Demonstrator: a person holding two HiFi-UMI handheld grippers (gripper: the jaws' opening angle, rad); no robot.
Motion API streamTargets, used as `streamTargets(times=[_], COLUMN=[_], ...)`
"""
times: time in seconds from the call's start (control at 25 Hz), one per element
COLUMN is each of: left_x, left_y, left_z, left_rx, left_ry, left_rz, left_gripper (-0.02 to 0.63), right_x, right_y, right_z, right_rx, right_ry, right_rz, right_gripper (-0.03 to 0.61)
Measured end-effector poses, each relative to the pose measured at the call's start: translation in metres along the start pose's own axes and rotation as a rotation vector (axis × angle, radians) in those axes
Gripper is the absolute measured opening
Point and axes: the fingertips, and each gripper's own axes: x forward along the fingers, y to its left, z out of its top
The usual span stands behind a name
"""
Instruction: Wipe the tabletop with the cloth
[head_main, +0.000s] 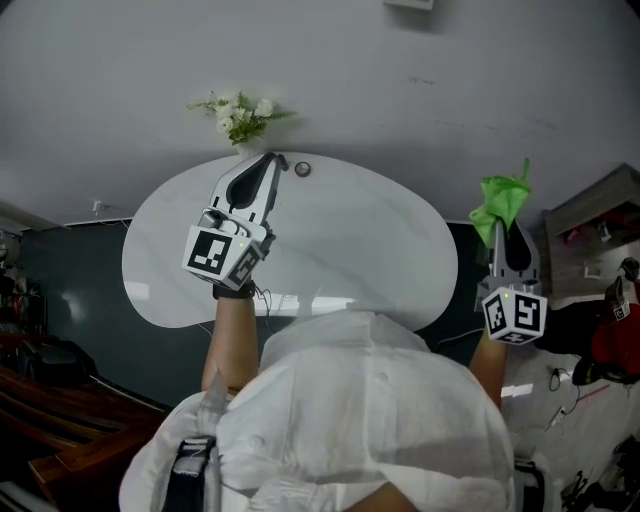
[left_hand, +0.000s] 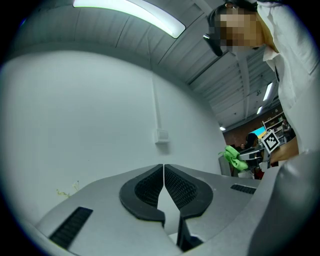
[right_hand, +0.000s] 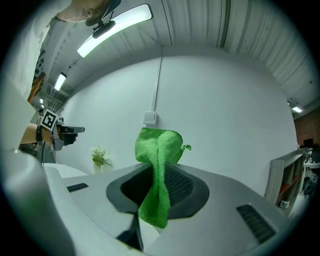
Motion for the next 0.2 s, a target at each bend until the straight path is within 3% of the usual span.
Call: streamTargets(times=[0.2], left_x=[-0.0031], left_y=[-0.0028], left_z=[0.0048], left_rx=[0.019], left_ry=[-0.001], left_rz=[-0.006], left_gripper=[0.021], right_x=[-0.0039], right_y=[-0.0024], right_z=[0.0061], right_rx=[-0.001], right_ry=[-0.013], right_rz=[-0.009], right_gripper=[0.069])
